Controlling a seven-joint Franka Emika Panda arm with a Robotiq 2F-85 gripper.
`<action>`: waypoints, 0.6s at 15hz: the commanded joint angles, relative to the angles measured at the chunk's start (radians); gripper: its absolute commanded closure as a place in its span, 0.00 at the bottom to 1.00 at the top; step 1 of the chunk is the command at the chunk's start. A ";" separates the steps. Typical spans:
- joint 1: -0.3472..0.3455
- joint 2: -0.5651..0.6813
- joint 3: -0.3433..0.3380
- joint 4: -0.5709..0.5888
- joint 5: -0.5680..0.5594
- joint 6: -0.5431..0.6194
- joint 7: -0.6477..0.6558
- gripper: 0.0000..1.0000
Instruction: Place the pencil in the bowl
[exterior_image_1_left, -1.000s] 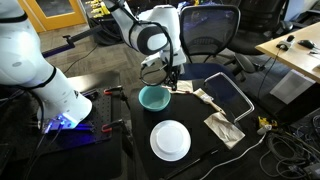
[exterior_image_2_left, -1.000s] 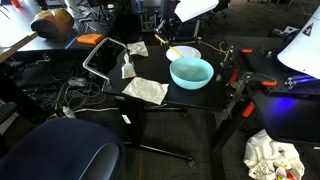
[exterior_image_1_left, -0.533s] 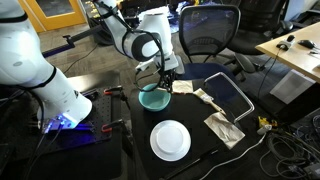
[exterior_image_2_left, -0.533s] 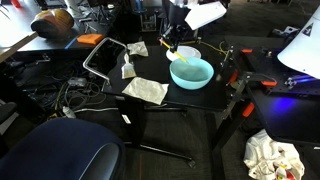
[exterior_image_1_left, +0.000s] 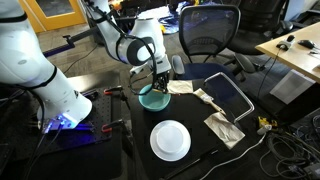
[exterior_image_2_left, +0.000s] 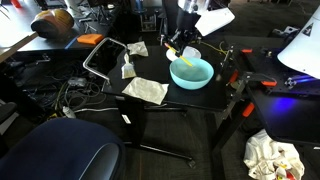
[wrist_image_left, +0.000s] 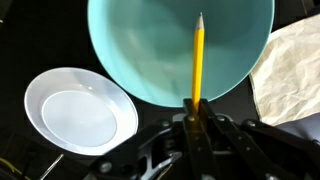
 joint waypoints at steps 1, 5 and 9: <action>0.079 0.019 -0.073 -0.018 -0.069 0.052 0.094 0.98; 0.138 0.053 -0.103 -0.025 -0.104 0.064 0.157 0.98; 0.171 0.093 -0.112 -0.026 -0.092 0.098 0.189 0.79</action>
